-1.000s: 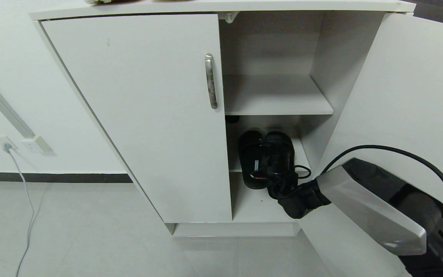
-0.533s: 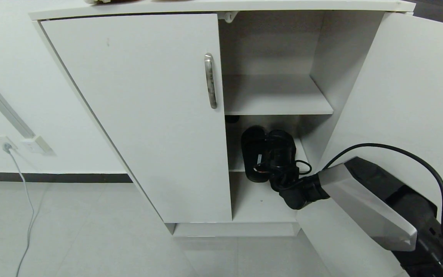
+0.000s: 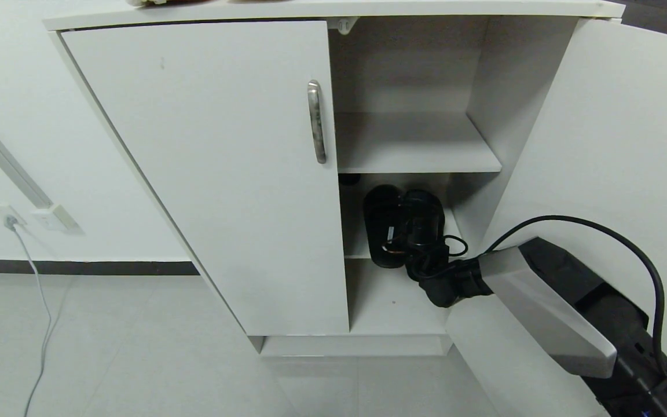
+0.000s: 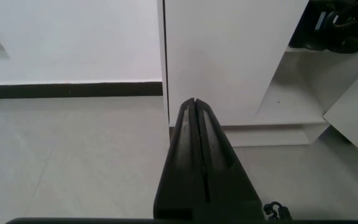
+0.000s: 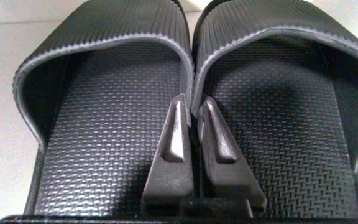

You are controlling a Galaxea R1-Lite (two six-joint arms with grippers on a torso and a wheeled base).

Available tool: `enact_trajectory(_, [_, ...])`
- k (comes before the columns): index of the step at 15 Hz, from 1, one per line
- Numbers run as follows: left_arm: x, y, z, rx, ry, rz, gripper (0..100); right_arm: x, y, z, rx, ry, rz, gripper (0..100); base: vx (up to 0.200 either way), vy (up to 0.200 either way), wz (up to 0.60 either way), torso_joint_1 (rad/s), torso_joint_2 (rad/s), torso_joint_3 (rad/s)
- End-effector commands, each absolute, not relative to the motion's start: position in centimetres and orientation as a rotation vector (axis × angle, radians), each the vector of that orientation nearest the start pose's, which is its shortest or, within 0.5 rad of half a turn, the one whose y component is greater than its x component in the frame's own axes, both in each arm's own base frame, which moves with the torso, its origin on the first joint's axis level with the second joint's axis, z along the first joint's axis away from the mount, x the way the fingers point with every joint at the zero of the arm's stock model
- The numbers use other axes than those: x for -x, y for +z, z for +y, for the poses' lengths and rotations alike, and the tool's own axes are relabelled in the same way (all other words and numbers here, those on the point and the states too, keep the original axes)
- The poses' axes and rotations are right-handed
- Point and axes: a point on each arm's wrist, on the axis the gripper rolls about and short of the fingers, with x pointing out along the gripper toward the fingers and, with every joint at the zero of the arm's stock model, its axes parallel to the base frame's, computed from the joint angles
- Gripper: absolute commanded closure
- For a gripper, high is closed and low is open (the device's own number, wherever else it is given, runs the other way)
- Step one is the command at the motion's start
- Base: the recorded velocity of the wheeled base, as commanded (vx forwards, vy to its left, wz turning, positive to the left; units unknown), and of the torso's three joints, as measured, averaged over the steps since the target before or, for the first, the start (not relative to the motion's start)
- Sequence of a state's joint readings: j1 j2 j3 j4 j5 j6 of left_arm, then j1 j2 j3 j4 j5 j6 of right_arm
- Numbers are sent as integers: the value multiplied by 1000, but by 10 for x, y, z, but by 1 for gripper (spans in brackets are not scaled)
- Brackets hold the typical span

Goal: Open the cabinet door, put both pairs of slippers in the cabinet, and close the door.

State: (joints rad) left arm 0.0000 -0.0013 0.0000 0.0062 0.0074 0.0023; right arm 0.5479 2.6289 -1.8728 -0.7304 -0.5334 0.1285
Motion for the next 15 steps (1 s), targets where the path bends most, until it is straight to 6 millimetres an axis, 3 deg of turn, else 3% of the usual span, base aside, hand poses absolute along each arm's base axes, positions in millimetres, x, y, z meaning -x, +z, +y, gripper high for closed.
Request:
enact_trajectory(1, [23,75,0,-2,8,6,100,-469,76,272,-109,11,20,100,0,0,0,0,0,0])
enact_trajectory(11, [23,75,0,-3,9,6,100,-473,68,271,-102,7,30,100,0,0,0,0,0,0])
enact_trajectory(12, [23,75,0,-3,9,6,100,-472,68,272,-102,9,30,0,0,0,0,0,0,0])
enact_trajectory(15, [23,75,0,-3,9,6,100,-471,64,270,-92,3,46,0,0,0,0,0,0,0])
